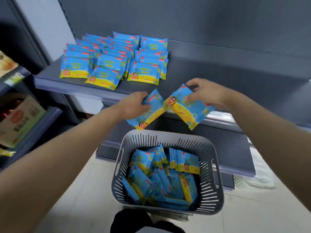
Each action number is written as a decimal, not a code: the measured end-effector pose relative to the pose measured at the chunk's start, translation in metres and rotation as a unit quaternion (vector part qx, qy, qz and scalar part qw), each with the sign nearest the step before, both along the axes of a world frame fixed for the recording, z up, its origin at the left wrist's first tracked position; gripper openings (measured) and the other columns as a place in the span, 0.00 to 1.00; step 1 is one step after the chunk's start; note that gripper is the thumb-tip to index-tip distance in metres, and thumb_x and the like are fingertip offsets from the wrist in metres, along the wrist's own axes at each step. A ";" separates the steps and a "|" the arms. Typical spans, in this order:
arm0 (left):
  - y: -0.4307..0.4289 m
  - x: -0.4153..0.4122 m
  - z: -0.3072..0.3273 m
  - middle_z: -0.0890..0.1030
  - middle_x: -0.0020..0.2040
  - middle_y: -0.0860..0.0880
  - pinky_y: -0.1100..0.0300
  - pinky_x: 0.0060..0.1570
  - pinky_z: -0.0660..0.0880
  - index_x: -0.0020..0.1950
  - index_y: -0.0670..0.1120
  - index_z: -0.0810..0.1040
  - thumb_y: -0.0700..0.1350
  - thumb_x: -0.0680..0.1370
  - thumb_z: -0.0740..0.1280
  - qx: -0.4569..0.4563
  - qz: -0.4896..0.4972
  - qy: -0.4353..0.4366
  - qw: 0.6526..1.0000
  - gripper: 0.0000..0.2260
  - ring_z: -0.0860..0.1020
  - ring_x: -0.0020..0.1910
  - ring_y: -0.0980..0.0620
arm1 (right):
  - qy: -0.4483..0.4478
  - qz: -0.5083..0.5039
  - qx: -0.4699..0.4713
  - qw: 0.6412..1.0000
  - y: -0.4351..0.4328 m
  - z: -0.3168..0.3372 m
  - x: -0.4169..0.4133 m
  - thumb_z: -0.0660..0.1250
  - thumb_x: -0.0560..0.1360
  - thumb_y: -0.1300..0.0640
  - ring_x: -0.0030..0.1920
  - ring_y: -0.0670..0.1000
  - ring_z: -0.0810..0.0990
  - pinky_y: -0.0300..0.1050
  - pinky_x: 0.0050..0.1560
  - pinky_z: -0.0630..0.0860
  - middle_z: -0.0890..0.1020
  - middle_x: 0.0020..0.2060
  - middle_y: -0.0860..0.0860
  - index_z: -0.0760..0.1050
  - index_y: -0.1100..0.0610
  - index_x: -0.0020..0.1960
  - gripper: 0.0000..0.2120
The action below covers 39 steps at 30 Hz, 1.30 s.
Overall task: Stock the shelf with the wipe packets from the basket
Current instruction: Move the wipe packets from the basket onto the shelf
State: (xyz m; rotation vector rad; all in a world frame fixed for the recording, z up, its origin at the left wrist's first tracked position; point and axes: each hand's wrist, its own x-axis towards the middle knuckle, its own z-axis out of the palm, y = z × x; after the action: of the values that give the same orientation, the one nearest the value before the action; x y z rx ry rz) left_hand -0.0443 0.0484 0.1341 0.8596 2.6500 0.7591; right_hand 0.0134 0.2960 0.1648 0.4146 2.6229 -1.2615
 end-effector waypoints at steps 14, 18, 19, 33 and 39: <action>-0.049 -0.090 0.053 0.79 0.50 0.42 0.58 0.41 0.66 0.54 0.44 0.75 0.42 0.75 0.67 -0.025 0.032 0.159 0.986 0.09 0.76 0.50 0.41 | 0.099 0.117 0.206 0.966 -0.068 0.000 -0.152 0.74 0.68 0.60 0.58 0.54 0.76 0.45 0.57 0.71 0.77 0.60 0.56 0.74 0.59 0.63 0.24; -0.044 -0.116 0.050 0.80 0.51 0.45 0.59 0.43 0.67 0.57 0.47 0.76 0.43 0.75 0.67 -0.042 -0.014 0.160 0.986 0.11 0.76 0.51 0.43 | 0.101 0.123 0.248 0.956 -0.068 -0.009 -0.186 0.71 0.71 0.59 0.63 0.54 0.74 0.48 0.60 0.73 0.76 0.63 0.54 0.73 0.54 0.64 0.22; -0.041 -0.122 0.049 0.80 0.52 0.45 0.59 0.45 0.67 0.58 0.47 0.76 0.43 0.75 0.67 -0.042 -0.021 0.161 0.986 0.12 0.76 0.52 0.43 | 0.100 0.121 0.264 0.952 -0.067 -0.009 -0.193 0.71 0.72 0.58 0.62 0.54 0.74 0.50 0.59 0.73 0.76 0.62 0.53 0.73 0.53 0.63 0.21; 0.036 -0.170 0.023 0.76 0.59 0.46 0.53 0.58 0.67 0.65 0.46 0.72 0.45 0.75 0.66 -0.094 -0.137 0.180 0.970 0.18 0.73 0.59 0.45 | 0.217 -0.019 0.164 0.962 -0.032 -0.007 -0.197 0.66 0.75 0.60 0.47 0.51 0.78 0.50 0.54 0.76 0.81 0.50 0.55 0.77 0.56 0.58 0.12; 0.049 -0.171 0.013 0.72 0.63 0.45 0.51 0.62 0.64 0.70 0.47 0.68 0.46 0.74 0.67 -0.117 -0.155 0.210 0.958 0.24 0.68 0.63 0.45 | 0.243 -0.060 0.218 0.943 -0.029 0.006 -0.152 0.65 0.75 0.61 0.46 0.53 0.78 0.50 0.50 0.76 0.82 0.47 0.55 0.78 0.59 0.54 0.09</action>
State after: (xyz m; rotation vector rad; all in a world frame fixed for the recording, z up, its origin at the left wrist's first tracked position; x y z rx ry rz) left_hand -0.2156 0.0974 0.1470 1.4518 2.7673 0.1952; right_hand -0.1384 0.2672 0.1713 0.3689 3.3619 -0.8864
